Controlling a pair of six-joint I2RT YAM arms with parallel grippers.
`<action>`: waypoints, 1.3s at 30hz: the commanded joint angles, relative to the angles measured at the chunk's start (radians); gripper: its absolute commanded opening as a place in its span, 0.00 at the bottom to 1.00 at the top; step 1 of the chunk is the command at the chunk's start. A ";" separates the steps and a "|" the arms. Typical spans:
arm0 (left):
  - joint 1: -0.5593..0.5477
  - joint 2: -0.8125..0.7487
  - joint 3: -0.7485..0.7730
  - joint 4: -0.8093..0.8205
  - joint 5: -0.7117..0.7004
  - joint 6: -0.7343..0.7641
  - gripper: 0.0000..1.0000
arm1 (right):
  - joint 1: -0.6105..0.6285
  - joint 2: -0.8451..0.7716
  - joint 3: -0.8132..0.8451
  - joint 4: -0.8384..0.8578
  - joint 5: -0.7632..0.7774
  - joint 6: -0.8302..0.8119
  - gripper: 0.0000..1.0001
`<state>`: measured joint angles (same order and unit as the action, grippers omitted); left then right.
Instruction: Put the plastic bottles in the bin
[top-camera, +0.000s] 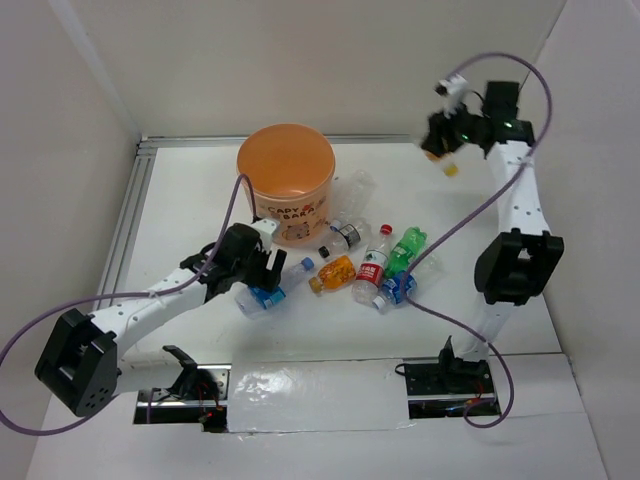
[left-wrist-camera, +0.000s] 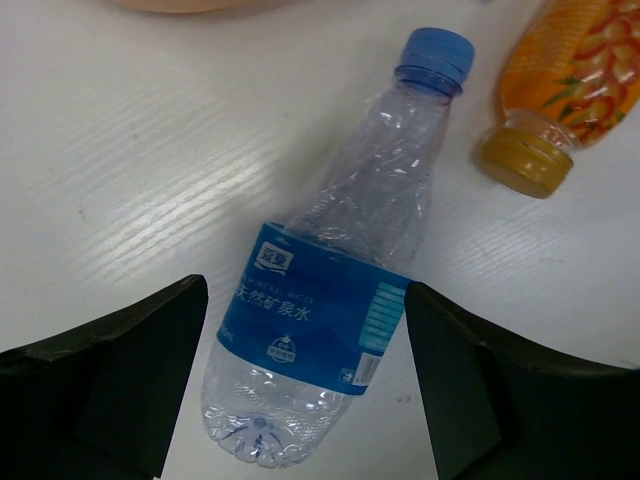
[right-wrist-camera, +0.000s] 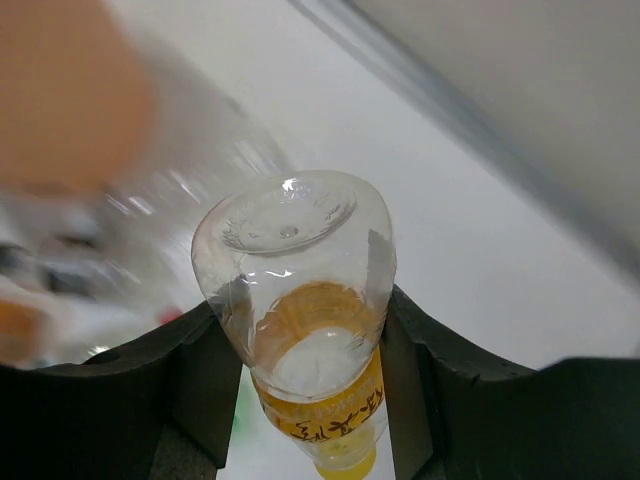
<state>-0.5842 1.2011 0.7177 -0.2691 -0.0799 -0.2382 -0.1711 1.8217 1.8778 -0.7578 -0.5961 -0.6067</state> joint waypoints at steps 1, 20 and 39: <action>-0.020 0.009 -0.015 0.071 0.103 0.037 0.92 | 0.229 0.018 0.164 -0.028 -0.293 0.140 0.19; -0.063 0.147 -0.020 0.140 -0.069 -0.013 0.62 | 0.644 0.351 0.508 0.252 -0.274 0.432 1.00; -0.092 0.161 0.014 0.068 0.064 -0.015 1.00 | 0.297 -0.206 -0.259 0.166 -0.307 0.332 1.00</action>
<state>-0.6701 1.4101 0.7395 -0.2062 -0.0620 -0.2432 0.1101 1.6897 1.7206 -0.5838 -0.8719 -0.2352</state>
